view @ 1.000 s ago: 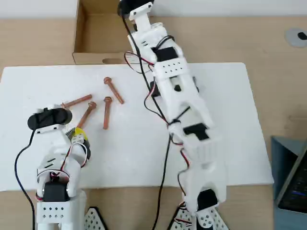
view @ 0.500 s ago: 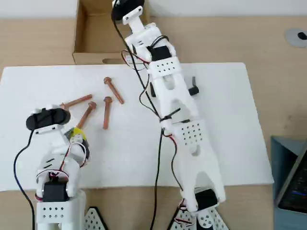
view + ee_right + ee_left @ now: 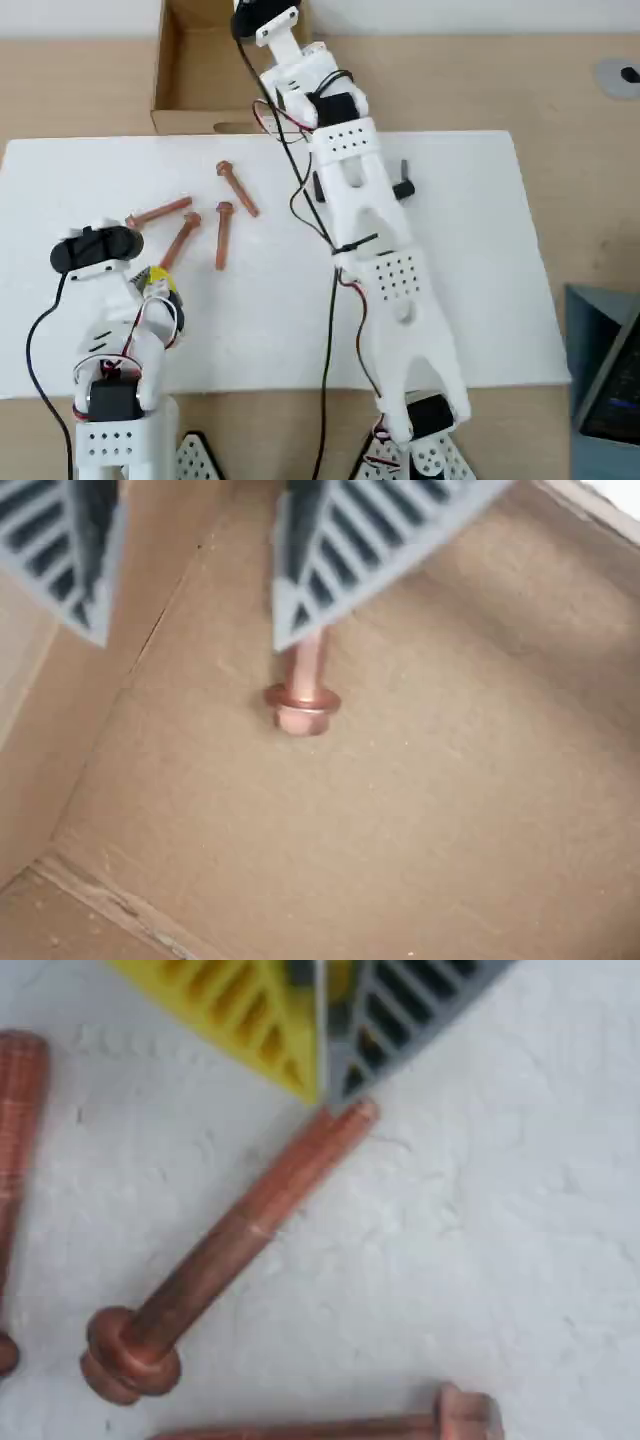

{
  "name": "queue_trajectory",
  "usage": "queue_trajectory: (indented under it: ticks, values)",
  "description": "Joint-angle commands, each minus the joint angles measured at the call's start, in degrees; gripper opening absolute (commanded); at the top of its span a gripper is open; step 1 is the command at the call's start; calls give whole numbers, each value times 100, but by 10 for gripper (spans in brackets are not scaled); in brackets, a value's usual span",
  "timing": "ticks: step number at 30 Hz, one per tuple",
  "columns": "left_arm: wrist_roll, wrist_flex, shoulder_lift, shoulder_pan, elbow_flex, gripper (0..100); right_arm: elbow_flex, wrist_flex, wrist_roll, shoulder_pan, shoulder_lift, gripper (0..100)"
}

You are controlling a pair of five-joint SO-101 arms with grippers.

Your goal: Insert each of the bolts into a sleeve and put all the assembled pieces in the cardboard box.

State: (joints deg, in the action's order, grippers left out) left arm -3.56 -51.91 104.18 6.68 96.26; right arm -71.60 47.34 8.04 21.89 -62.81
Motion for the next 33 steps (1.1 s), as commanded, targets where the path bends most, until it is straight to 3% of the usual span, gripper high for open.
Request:
queue_trajectory:
  ticks: [1, 11, 16, 26, 33]
  values:
    - [-9, 18, 31, 44, 70, 5, -611, 316, 53, 4, 92, 131]
    - [-9, 18, 31, 44, 70, 5, -2378, 2505, 35, -22, 57, 131]
    - [-9, 18, 31, 44, 70, 5, -2404, 3086, 26, -22, 110, 131]
    - [-9, 18, 31, 53, 70, 5, -2378, 5521, 9, -22, 646, 131]
    - [-9, 18, 31, 62, 70, 5, -2000, 5512, -527, -84, 1209, 131]
